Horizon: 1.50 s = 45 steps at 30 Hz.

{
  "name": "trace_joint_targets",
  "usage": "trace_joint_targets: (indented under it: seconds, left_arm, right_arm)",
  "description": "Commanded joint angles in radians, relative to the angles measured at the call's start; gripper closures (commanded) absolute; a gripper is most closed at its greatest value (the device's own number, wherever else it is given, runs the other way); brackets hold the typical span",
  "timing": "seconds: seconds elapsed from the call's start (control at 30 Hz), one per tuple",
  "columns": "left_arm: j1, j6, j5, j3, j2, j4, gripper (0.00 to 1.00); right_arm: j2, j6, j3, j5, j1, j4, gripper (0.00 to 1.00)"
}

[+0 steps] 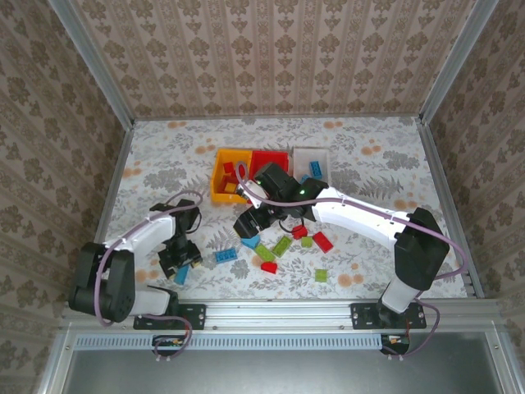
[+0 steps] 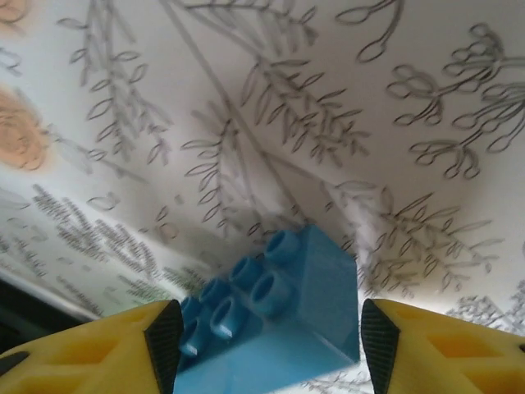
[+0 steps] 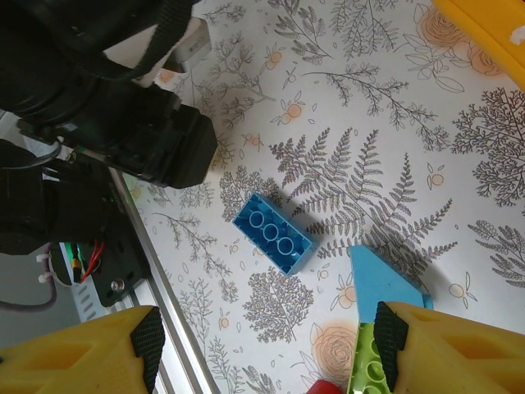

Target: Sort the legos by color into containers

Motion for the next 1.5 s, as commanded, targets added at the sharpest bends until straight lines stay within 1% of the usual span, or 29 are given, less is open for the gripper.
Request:
trace_joint_targets:
  seconds: [0.0, 0.2, 0.4, 0.47, 0.53, 0.63, 0.67, 0.73, 0.77, 0.8, 0.93, 1.0, 1.1, 1.27, 1.37, 1.47]
  left_arm:
    - [0.005, -0.004, 0.035, -0.007, 0.021, 0.078, 0.45]
    - [-0.007, -0.007, 0.081, 0.013, 0.059, 0.135, 0.63]
    - [-0.018, -0.003, 0.057, 0.057, 0.06, 0.114, 0.81]
    - [-0.036, 0.005, 0.029, 0.101, 0.028, 0.087, 0.84]
    - [-0.067, 0.021, -0.002, 0.181, -0.006, 0.059, 0.84]
    - [-0.128, 0.068, -0.026, 0.351, -0.002, 0.042, 0.84]
    - [-0.156, 0.089, -0.025, 0.416, 0.02, 0.048, 0.84]
    - [-0.202, 0.132, -0.005, 0.547, 0.086, 0.068, 0.84]
    - [-0.221, 0.152, 0.012, 0.613, 0.13, 0.084, 0.84]
    - [-0.243, 0.173, 0.033, 0.677, 0.176, 0.105, 0.84]
    - [-0.307, 0.244, 0.12, 0.907, 0.383, 0.178, 0.84]
    - [-0.337, 0.277, 0.137, 1.05, 0.5, 0.17, 0.84]
    - [-0.378, 0.323, 0.152, 1.267, 0.662, 0.151, 0.84]
    - [-0.422, 0.367, 0.166, 1.595, 0.905, 0.114, 0.84]
    - [-0.437, 0.379, 0.166, 1.723, 1.005, 0.111, 0.84]
    - [-0.442, 0.384, 0.149, 1.775, 1.06, 0.146, 0.84]
  right_arm:
    - [-0.001, -0.002, 0.026, -0.017, 0.0, -0.026, 0.28]
    - [0.0, -0.003, 0.029, -0.014, -0.004, -0.031, 0.28]
    - [-0.006, 0.002, 0.029, -0.008, -0.018, -0.035, 0.29]
    - [-0.023, 0.012, 0.02, -0.003, -0.029, -0.027, 0.29]
    - [-0.059, 0.038, -0.003, 0.01, -0.055, 0.0, 0.3]
    - [-0.151, 0.124, -0.079, 0.094, -0.128, 0.074, 0.31]
    - [-0.188, 0.167, -0.119, 0.119, -0.168, 0.112, 0.3]
    - [-0.257, 0.242, -0.177, 0.181, -0.242, 0.155, 0.31]
    - [-0.272, 0.269, -0.19, 0.223, -0.278, 0.15, 0.31]
    - [-0.312, 0.285, -0.192, 0.266, -0.308, 0.124, 0.31]
    - [-0.343, 0.305, -0.163, 0.408, -0.388, 0.009, 0.31]
    - [-0.341, 0.333, -0.147, 0.439, -0.43, -0.05, 0.32]
    - [-0.346, 0.376, -0.148, 0.441, -0.483, -0.115, 0.32]
    - [-0.35, 0.392, -0.153, 0.406, -0.519, -0.125, 0.32]
    - [-0.317, 0.394, -0.133, 0.358, -0.547, -0.153, 0.32]
    - [-0.305, 0.394, -0.125, 0.323, -0.57, -0.155, 0.32]
